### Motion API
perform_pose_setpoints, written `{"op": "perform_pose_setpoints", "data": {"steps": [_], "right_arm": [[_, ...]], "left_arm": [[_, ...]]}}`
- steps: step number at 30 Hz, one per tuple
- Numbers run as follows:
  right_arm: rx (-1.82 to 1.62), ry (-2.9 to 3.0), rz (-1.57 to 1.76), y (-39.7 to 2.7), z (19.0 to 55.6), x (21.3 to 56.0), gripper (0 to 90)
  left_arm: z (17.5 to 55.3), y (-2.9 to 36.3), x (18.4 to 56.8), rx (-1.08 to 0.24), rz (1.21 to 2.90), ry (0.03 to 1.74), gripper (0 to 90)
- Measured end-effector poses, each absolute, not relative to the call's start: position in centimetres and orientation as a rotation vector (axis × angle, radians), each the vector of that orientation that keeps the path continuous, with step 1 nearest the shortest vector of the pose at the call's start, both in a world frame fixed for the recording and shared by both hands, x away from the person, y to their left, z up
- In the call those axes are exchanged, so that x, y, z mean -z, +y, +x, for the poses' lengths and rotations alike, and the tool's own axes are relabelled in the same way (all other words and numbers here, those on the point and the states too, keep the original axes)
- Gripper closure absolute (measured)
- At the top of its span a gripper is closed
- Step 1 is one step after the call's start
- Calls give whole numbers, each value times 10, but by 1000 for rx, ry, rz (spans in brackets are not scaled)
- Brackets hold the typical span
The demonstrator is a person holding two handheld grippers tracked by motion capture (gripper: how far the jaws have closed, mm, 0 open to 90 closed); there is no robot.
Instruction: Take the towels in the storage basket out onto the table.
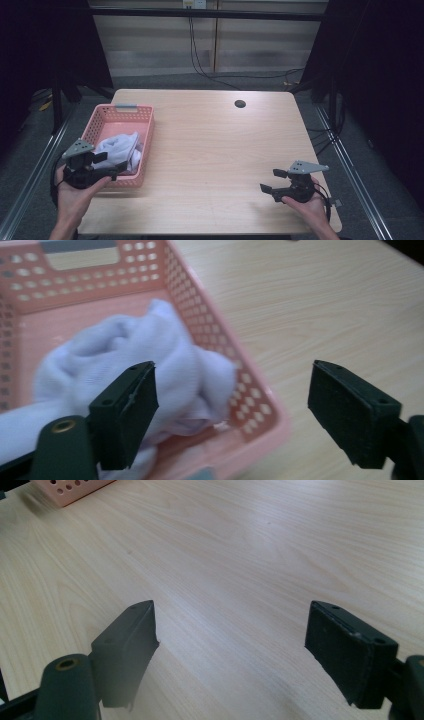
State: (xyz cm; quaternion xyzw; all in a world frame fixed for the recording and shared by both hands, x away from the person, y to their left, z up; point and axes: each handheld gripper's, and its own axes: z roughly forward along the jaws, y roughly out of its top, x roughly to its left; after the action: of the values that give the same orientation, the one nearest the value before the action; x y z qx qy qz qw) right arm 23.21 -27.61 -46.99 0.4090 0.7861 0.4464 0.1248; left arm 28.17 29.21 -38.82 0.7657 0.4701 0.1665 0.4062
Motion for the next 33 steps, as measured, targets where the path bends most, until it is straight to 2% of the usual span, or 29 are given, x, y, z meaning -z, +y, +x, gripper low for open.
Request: {"op": "perform_pose_setpoints", "data": {"steps": [1, 4, 6, 8, 13, 17, 26, 31, 33], "right_arm": [[-1295, 2294, 1196, -276, 232, 470, 202], [-1295, 2308, 1187, -275, 233, 471, 202], [-1298, 2309, 1185, -275, 233, 471, 202], [-1295, 2310, 1186, -275, 234, 471, 202], [-1292, 2316, 1190, -275, 234, 472, 202], [-1290, 2322, 1187, -274, 235, 473, 202], [-1295, 2342, 1170, -273, 235, 474, 221], [-1299, 2342, 1158, -272, 234, 473, 231], [-1301, 2343, 1156, -272, 234, 474, 231]], "left_arm": [[288, 296, 389, -398, 1929, 1198, 194], [303, 303, 388, -446, 1948, 1220, 193], [313, 306, 389, -398, 1959, 1222, 179], [323, 309, 391, -433, 1989, 1238, 189], [345, 311, 402, -365, 2139, 1248, 163], [355, 309, 409, -353, 2176, 1269, 162], [381, 294, 430, -199, 2332, 1313, 150], [387, 297, 437, -134, 2334, 1327, 107], [390, 298, 443, -102, 2365, 1327, 57]]}}
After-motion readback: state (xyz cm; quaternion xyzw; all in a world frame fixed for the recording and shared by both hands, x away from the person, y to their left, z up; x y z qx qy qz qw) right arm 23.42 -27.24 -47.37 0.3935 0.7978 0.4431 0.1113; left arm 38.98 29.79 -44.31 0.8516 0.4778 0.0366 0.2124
